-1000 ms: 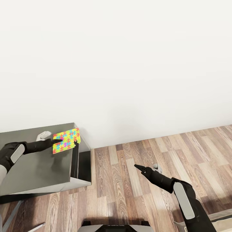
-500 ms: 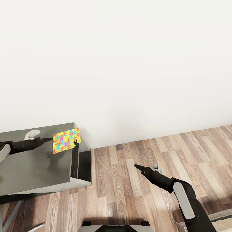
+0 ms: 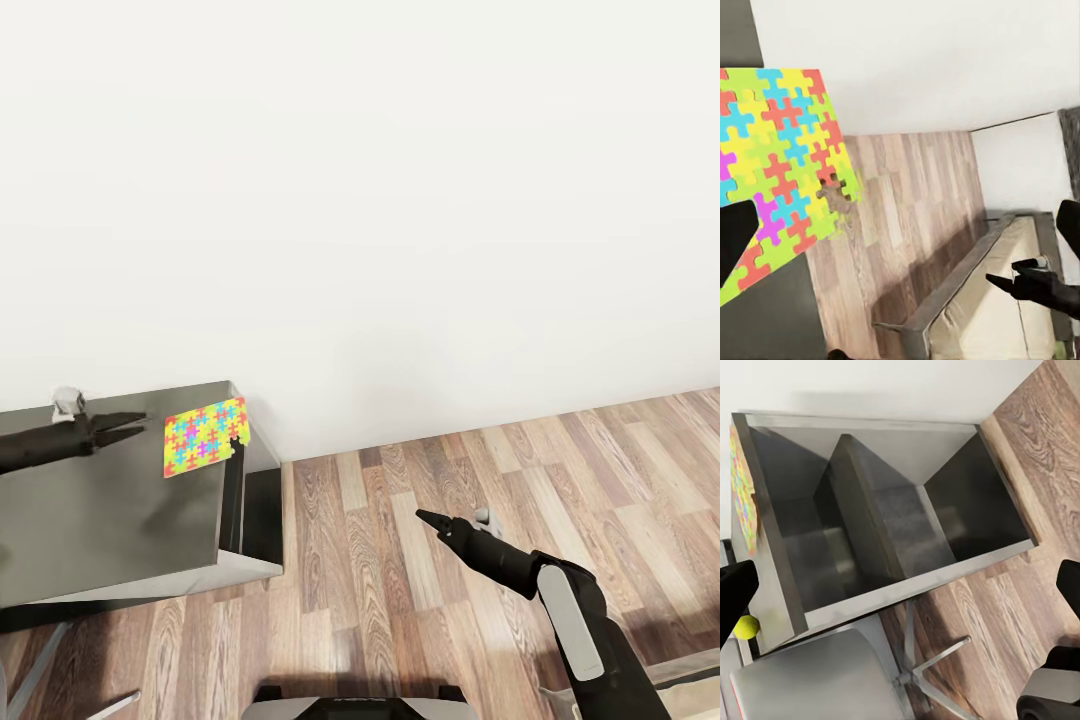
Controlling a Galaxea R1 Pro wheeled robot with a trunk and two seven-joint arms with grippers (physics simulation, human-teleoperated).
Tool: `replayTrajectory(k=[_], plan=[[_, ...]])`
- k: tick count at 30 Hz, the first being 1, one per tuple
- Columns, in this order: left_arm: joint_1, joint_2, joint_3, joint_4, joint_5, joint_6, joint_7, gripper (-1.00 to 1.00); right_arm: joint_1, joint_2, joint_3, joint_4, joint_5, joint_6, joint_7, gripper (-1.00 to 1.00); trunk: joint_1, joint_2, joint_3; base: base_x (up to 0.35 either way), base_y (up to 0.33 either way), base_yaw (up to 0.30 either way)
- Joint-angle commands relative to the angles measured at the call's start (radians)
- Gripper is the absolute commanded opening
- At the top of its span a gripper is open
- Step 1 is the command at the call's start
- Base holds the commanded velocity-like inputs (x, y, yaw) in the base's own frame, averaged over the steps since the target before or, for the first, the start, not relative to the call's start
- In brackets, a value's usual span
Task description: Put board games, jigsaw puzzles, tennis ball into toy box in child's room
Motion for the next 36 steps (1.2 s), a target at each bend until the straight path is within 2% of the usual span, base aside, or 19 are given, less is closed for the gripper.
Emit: replayTrajectory(k=[1,2,4,5,12,19,36], plan=[[0.002,0.014,-0.008,0.003,0.005,0.013,-0.079,1.00,-0.001,0.001,-0.002,-0.001,0.003,0.005,0.005,1.00,0.001,-0.002,-0.001,0.000,0.000,0.000],[0.006,0.025,-0.009,0.005,0.004,0.015,-0.150,1.00,-0.001,0.002,-0.002,-0.001,0.003,0.005,0.005,1.00,0.001,-0.002,-0.001,0.000,0.000,0.000],[0.023,0.038,-0.010,0.011,0.005,0.016,-0.214,1.00,-0.001,0.002,-0.002,-0.001,0.003,0.005,0.005,1.00,0.001,-0.002,-0.001,0.000,0.000,0.000],[0.041,0.043,-0.011,0.013,0.007,0.018,-0.221,1.00,-0.001,0.003,-0.002,-0.002,0.003,0.005,0.005,1.00,0.001,-0.002,-0.001,0.000,0.000,0.000],[0.150,0.042,-0.008,0.012,0.012,0.081,-0.221,1.00,-0.001,0.004,-0.001,-0.003,0.003,0.005,0.005,1.00,0.001,-0.002,0.000,0.000,0.000,0.000],[0.167,0.044,-0.007,0.007,0.012,0.126,-0.221,1.00,0.000,0.005,0.000,-0.007,0.003,0.005,0.005,1.00,0.001,-0.002,0.010,0.000,0.000,0.000],[0.169,0.051,-0.007,0.009,0.011,0.131,-0.221,1.00,0.001,0.005,0.001,-0.008,0.003,0.004,0.005,1.00,0.001,-0.002,0.037,0.000,0.000,0.000]])
